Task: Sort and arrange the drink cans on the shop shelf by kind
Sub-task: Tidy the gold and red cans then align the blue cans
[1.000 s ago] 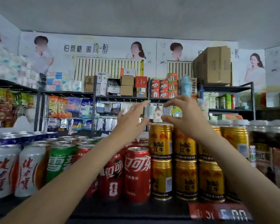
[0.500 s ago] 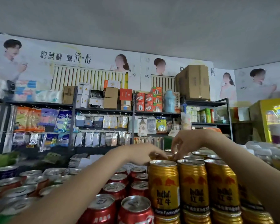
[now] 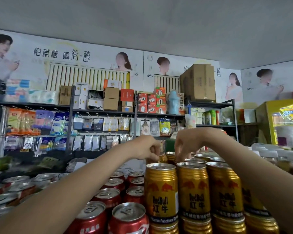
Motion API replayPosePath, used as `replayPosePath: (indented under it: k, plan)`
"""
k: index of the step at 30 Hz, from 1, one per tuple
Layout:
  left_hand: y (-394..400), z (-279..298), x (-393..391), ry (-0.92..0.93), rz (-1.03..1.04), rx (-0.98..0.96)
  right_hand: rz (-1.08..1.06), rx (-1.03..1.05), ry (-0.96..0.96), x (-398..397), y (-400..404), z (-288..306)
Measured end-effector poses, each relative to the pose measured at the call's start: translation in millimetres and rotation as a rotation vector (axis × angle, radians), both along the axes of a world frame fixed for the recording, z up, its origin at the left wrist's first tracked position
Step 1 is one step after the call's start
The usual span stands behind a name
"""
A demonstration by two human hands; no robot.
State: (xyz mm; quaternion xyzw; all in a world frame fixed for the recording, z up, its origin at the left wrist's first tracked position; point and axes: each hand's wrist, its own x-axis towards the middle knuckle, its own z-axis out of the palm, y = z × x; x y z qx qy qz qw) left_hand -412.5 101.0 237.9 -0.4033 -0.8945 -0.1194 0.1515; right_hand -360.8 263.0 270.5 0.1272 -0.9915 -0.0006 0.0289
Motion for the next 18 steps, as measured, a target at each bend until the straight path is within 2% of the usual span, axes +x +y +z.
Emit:
replayPosePath:
  k: [3,5,6,10,18]
  plan:
    - [-3.9,0.0,0.1,-0.008,-0.004,0.004,0.191,-0.219,0.100,9.9,2.8,0.8]
    - [-3.1,1.9,1.2,0.000,-0.020,-0.011,0.366,-0.450,0.096,23.8,0.4,1.1]
    - [-0.9,3.1,1.8,-0.002,-0.026,-0.023,0.437,-0.499,0.066,30.3,-0.3,1.6]
    - [11.6,3.5,11.0,-0.051,-0.008,-0.073,0.493,-0.311,-0.076,47.9,-9.2,-5.8]
    - [-4.1,-14.5,21.3,-0.263,-0.045,0.104,0.441,-0.257,-0.029,49.8,-28.3,-25.7]
